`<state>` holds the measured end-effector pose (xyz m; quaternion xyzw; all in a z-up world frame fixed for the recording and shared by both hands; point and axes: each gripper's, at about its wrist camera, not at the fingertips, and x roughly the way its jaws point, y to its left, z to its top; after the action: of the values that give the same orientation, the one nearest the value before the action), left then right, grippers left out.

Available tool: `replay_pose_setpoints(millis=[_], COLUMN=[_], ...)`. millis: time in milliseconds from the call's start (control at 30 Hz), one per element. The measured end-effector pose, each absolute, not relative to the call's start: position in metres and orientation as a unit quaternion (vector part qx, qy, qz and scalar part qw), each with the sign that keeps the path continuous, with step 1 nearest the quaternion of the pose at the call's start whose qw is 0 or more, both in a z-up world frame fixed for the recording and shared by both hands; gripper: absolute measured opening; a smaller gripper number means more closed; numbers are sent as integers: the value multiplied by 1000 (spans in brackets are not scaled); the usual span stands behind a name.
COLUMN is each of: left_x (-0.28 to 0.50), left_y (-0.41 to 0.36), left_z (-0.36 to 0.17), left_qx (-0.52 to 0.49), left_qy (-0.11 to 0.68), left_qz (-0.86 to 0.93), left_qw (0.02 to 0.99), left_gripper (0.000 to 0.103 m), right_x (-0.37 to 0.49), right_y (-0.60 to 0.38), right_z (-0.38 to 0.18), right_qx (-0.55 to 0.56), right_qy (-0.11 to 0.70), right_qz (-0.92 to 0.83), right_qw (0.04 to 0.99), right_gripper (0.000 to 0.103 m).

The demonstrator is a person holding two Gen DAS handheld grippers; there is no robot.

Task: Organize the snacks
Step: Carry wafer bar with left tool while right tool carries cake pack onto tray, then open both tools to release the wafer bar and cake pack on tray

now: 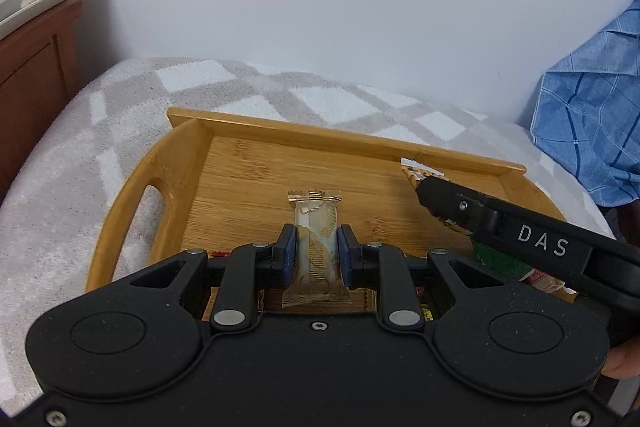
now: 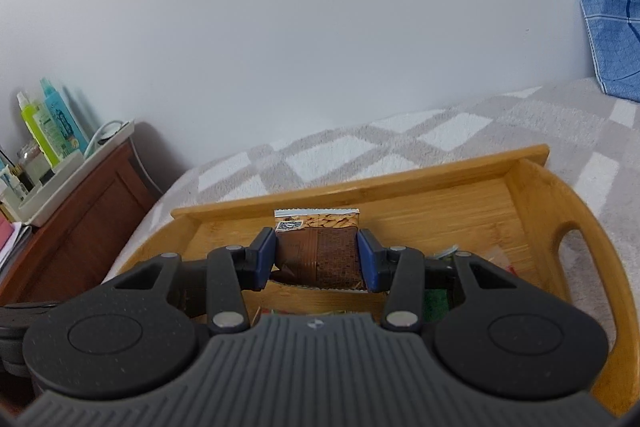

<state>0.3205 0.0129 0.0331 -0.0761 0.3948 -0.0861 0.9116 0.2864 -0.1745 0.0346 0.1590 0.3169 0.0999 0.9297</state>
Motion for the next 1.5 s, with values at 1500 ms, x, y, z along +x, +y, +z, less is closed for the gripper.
replay_pose_setpoints(millis=[1500], left_x=[185], left_y=[12], left_z=[91], left_qx=[-12], left_qy=[333], left_qz=[-114], left_qw=[936], left_gripper=[54], right_x=[173], right_y=[-178], right_z=[64], right_qx=[166], right_qy=[254], right_qz=[98], right_qw=[948], right_gripper=[75])
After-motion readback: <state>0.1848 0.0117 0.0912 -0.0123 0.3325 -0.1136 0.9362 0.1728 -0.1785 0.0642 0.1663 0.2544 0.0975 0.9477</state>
